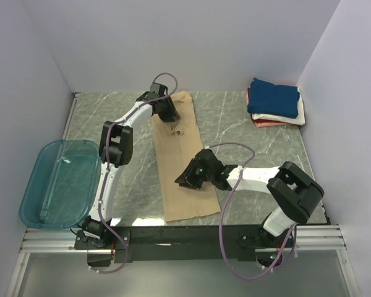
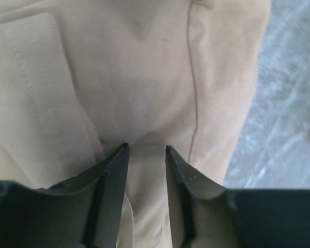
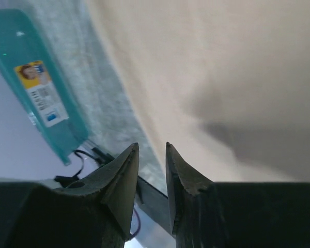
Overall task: Fold and stack the t-shirts
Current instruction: Fold the tshirt
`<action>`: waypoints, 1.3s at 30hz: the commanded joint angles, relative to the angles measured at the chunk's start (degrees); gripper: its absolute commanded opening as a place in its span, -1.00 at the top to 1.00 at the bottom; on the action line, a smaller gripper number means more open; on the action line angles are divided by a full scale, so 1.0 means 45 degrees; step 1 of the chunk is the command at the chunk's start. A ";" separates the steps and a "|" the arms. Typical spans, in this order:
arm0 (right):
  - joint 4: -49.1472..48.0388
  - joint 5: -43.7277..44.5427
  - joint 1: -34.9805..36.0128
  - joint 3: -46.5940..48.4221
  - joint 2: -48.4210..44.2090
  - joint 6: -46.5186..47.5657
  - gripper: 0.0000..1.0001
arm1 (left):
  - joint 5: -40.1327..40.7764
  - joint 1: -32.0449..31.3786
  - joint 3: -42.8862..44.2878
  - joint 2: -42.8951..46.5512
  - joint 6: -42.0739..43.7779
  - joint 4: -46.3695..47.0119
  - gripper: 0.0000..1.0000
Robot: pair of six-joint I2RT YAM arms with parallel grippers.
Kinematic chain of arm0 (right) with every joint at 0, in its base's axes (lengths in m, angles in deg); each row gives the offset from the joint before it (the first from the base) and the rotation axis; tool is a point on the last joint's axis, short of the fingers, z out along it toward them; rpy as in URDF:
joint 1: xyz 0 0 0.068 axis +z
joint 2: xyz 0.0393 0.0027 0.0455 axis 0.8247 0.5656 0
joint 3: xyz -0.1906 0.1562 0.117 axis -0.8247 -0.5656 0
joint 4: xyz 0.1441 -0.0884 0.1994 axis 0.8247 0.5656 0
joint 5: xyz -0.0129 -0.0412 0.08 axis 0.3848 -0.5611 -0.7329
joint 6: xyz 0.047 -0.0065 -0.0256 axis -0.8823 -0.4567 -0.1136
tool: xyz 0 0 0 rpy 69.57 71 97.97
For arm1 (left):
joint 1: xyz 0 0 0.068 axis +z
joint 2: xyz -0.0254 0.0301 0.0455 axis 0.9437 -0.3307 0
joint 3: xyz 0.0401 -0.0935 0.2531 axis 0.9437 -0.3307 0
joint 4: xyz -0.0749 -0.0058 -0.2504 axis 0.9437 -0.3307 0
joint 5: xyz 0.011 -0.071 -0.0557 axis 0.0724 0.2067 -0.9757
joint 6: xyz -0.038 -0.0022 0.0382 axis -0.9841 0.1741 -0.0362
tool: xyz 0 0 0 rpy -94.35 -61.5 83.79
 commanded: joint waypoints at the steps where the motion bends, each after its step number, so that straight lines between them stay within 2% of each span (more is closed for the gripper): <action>1: -0.0309 -0.0023 0.0048 0.0692 -0.0202 0.0178 0.30 | -0.2024 0.0397 -0.0480 -0.0691 0.0586 -0.0007 0.12; 7: 0.2268 0.1792 -0.0225 0.0849 -0.1860 0.1975 0.27 | -0.3390 0.0536 -0.0482 -0.0047 0.1170 0.1090 -0.14; 11: 0.3477 0.2028 -0.0870 0.0282 -0.2508 0.3300 0.27 | -0.3744 0.0633 0.0143 0.0247 0.1290 0.1635 -0.30; 17: 0.4381 0.2517 -0.0890 -0.0400 -0.3582 0.4417 0.27 | -0.4389 0.1004 -0.0284 0.1261 0.0723 0.2906 -0.35; 22: 0.4598 0.2596 -0.0890 -0.1045 -0.4206 0.4457 0.27 | -0.4272 0.1200 -0.1084 0.2547 0.0353 0.3531 -0.33; 26: 0.4811 0.2674 -0.0851 -0.1670 -0.4520 0.4243 0.28 | -0.3492 0.1064 -0.3830 0.4169 -0.0175 0.4098 -0.26; 31: 0.4773 0.2674 -0.0851 -0.2354 -0.4853 0.3872 0.28 | -0.1387 0.0381 -0.6803 0.6646 -0.1111 0.3435 -0.14; 37: 0.4462 0.2128 -0.0734 -0.3602 -0.5769 0.3111 0.28 | 0.1424 -0.1025 -1.1782 1.0203 -0.2557 0.3473 -0.05; 39: 0.4324 0.1855 -0.0617 -0.3877 -0.6237 0.2701 0.28 | 0.1762 -0.1357 -1.3619 1.1083 -0.3024 0.3552 -0.05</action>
